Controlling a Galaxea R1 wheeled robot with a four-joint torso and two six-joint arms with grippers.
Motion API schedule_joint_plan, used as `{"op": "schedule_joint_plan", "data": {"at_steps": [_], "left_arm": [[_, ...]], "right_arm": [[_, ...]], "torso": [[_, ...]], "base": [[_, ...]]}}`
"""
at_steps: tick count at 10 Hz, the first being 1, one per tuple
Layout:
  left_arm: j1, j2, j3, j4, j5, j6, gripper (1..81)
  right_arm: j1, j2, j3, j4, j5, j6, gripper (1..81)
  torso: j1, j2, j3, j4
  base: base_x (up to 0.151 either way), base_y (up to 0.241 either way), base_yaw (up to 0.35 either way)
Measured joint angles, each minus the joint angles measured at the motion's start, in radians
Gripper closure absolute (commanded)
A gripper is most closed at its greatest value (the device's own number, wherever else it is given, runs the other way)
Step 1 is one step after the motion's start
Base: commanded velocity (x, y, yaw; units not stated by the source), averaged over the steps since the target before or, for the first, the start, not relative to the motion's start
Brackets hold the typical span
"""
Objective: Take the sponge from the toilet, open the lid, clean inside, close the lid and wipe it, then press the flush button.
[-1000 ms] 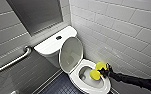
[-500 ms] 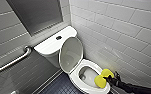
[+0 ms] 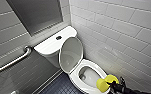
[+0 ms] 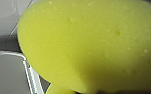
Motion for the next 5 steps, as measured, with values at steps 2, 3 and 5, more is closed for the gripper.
{"op": "schedule_joint_plan", "data": {"at_steps": [2, 3, 5], "left_arm": [[0.0, 0.007, 0.0, 0.005, 0.0, 0.0, 1.0], [0.0, 0.006, 0.0, 0.01, 0.0, 0.0, 1.0], [0.0, 0.007, 0.0, 0.018, 0.0, 0.001, 1.0]], "right_arm": [[-0.044, -0.048, 0.093, -0.017, -0.042, 0.0, 81.1], [-0.064, -0.061, 0.131, -0.033, -0.071, 0.0, 81.1], [-0.077, -0.078, 0.195, -0.068, -0.086, 0.0, 81.1]], "torso": [[0.0, 0.0, 0.0, 0.0], [0.0, 0.0, 0.0, 0.0], [0.0, 0.0, 0.0, 0.0]], "base": [[0.0, 0.0, 0.0], [0.0, 0.0, 0.0], [0.0, 0.0, 0.0]]}}
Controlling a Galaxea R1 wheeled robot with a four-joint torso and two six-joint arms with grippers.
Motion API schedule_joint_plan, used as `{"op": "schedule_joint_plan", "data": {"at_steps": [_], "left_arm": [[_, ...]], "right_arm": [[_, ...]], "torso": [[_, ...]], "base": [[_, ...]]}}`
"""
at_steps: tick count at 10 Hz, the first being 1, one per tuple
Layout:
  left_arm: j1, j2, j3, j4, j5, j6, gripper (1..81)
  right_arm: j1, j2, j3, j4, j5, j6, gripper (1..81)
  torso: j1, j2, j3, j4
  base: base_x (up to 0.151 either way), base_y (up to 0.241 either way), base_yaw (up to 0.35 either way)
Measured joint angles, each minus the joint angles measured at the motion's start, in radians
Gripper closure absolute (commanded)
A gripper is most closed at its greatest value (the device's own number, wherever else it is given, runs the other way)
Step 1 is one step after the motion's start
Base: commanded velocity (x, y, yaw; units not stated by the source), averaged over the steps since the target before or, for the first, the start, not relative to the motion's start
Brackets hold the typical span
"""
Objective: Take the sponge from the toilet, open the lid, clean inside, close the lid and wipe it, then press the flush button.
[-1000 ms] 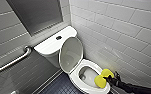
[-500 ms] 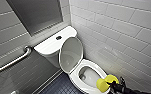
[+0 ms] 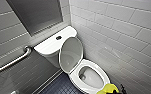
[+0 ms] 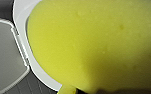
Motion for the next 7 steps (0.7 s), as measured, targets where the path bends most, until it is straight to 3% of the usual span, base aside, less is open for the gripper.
{"op": "schedule_joint_plan", "data": {"at_steps": [4, 7], "left_arm": [[-0.001, 0.004, 0.0, 0.003, 0.0, 0.0, 1.0], [-0.001, 0.004, 0.0, 0.003, 0.001, 0.0, 1.0]], "right_arm": [[0.169, 0.039, 0.011, -0.039, -0.034, 0.0, 81.1], [0.266, 0.209, -0.087, -0.051, -0.115, 0.0, 81.1]], "torso": [[0.0, 0.0, 0.0, 0.0], [0.0, 0.0, 0.0, 0.0]], "base": [[0.0, 0.0, 0.0], [0.0, 0.0, 0.0]]}}
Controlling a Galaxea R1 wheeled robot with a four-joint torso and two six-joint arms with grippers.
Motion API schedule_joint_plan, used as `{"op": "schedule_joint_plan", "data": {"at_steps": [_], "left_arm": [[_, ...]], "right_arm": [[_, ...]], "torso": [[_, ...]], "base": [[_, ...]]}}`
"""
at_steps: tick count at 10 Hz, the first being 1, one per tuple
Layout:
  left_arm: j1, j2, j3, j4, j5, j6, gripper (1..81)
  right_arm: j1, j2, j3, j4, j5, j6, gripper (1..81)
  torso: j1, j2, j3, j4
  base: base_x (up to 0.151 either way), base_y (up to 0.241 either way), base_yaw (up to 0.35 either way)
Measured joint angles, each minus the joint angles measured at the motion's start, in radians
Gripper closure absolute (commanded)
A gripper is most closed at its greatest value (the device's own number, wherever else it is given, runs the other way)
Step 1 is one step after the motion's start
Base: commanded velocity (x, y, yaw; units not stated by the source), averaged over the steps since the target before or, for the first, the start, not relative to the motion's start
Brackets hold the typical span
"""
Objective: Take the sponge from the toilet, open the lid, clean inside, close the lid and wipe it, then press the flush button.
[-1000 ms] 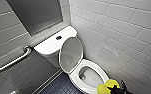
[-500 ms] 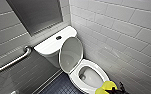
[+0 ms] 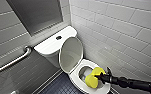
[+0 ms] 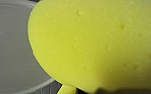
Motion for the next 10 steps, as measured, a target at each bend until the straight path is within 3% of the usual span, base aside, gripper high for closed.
{"op": "schedule_joint_plan", "data": {"at_steps": [6, 10], "left_arm": [[0.0, -0.007, 0.0, -0.003, 0.0, 0.0, 1.0], [0.0, -0.008, 0.0, -0.003, 0.0, -0.003, 1.0]], "right_arm": [[0.079, 0.35, -0.37, -0.006, -0.068, 0.0, 81.1], [0.096, 0.515, -0.61, -0.005, -0.087, 0.001, 81.1]], "torso": [[0.0, 0.0, 0.0, 0.0], [0.0, 0.0, 0.0, 0.0]], "base": [[0.0, 0.0, 0.0], [0.0, 0.0, 0.0]]}}
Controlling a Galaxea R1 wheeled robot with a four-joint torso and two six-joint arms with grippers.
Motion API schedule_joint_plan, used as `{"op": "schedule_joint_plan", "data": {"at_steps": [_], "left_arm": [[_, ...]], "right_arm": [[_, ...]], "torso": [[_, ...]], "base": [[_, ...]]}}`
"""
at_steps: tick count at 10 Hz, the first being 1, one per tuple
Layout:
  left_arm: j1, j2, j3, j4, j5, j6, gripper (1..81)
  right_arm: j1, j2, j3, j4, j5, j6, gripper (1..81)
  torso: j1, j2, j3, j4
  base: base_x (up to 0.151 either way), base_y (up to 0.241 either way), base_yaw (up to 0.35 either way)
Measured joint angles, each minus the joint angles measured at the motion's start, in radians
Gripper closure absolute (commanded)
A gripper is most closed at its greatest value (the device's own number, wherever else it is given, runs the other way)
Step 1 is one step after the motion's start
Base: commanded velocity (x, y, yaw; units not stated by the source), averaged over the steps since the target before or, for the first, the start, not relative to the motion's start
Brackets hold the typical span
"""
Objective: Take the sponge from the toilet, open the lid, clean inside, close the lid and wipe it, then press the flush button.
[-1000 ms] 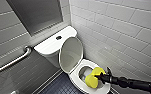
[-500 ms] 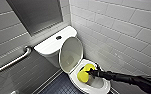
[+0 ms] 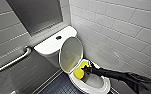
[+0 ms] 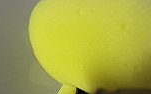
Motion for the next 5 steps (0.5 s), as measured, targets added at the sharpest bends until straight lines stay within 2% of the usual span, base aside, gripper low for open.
{"op": "schedule_joint_plan", "data": {"at_steps": [2, 5], "left_arm": [[0.0, 0.0, 0.0, 0.0, 0.0, 0.0, 1.0], [0.0, -0.003, 0.0, 0.0, 0.0, 0.0, 1.0]], "right_arm": [[-0.009, 0.053, -0.041, -0.002, -0.007, 0.0, 81.1], [-0.056, 0.042, -0.017, -0.032, 0.004, 0.0, 81.1]], "torso": [[0.0, 0.0, 0.0, 0.0], [0.0, 0.0, 0.0, 0.0]], "base": [[0.0, 0.0, 0.0], [0.0, 0.0, 0.0]]}}
